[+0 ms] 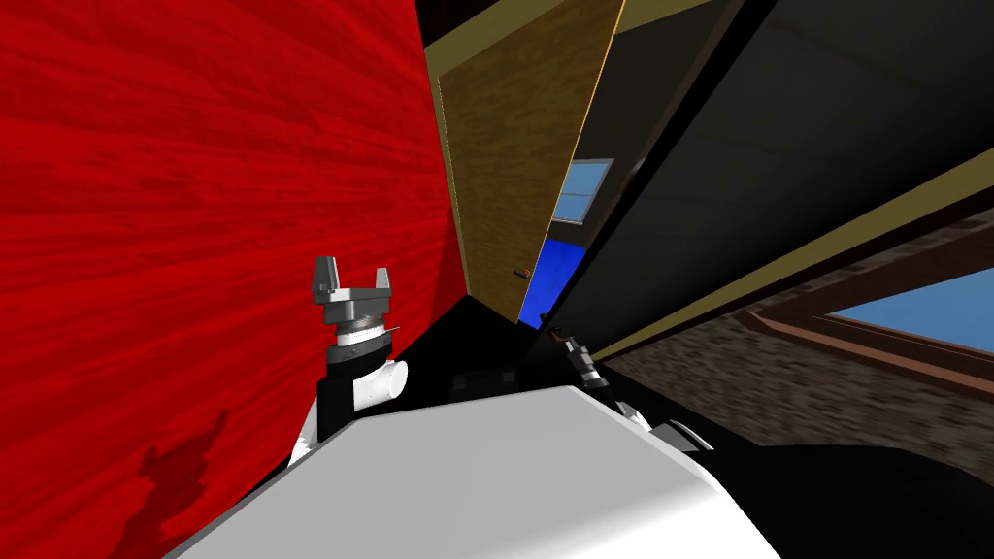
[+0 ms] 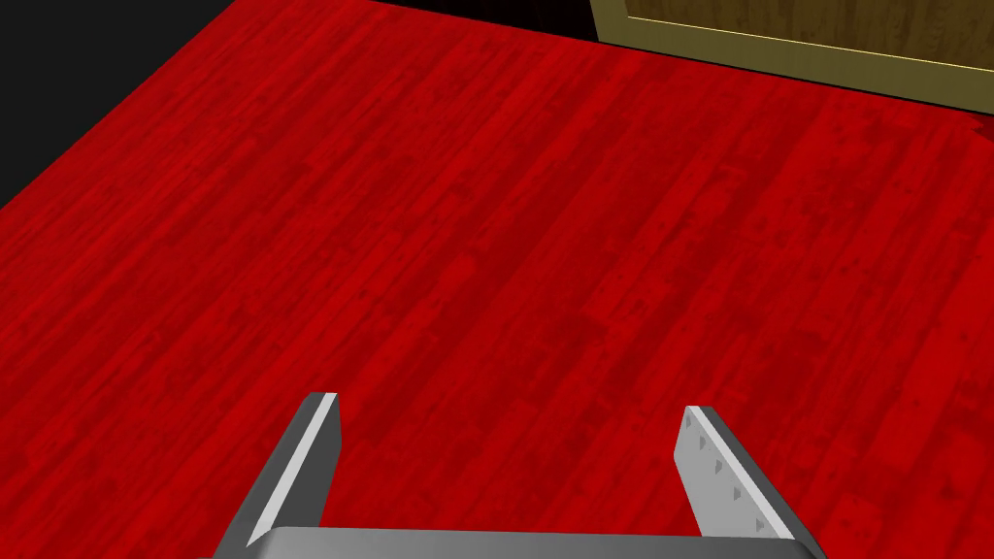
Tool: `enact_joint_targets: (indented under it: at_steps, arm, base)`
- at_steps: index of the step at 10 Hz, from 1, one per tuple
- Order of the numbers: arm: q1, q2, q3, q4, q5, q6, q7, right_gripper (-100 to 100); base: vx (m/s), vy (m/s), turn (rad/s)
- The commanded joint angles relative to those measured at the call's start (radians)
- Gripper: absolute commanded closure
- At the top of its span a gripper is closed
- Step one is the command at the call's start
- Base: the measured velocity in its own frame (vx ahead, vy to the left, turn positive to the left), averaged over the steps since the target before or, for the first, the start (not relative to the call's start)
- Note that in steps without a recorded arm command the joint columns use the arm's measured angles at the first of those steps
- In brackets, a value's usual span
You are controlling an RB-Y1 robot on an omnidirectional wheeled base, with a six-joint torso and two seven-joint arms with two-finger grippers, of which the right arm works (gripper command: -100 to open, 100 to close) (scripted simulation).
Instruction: Pull the door open
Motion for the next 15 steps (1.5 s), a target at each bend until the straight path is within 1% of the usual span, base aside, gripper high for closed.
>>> enact_joint_targets:
  at_steps: [1,4,5,6,7,8,10,11,12,13,14,15]
  arm:
    - [0.007,0.008,0.005,0.017,0.004,-0.028,-0.002,100]
    - [0.002,0.015,0.008,0.109,0.008,-0.118,-0.013,100]
    - [0.001,0.018,0.009,0.135,0.009,-0.143,-0.017,100]
    - [0.001,0.018,0.009,0.128,0.009,-0.147,-0.017,100]
    - [0.001,0.018,0.009,0.108,0.009,-0.147,-0.017,100]
    - [-0.001,0.02,0.01,0.17,0.011,-0.177,-0.021,100]
    - [-0.001,0.02,0.01,0.17,0.011,-0.177,-0.021,100]
    - [-0.001,0.02,0.01,0.206,0.011,-0.177,-0.021,100]
    - [-0.008,0.02,0.01,0.252,0.011,-0.182,-0.021,100]
    - [-0.001,0.02,0.01,0.192,0.011,-0.177,-0.021,100]
    - [-0.002,0.023,0.011,0.199,0.012,-0.204,-0.024,100]
    - [-0.003,0.025,0.012,0.225,0.013,-0.228,-0.027,100]
  base:
    - [-0.034,-0.003,0.08]
    - [-0.074,-0.041,0.141]
    - [-0.126,-0.045,0.137]
    - [-0.094,-0.03,0.032]
    - [-0.038,-0.001,-0.026]
    - [-0.034,-0.012,0.071]
    - [-0.021,-0.01,0.031]
    - [0.006,0.002,0.014]
    - [0.011,0.002,0.014]
    - [-0.001,0.003,-0.028]
    - [-0.039,-0.014,0.067]
    - [-0.067,-0.039,0.164]
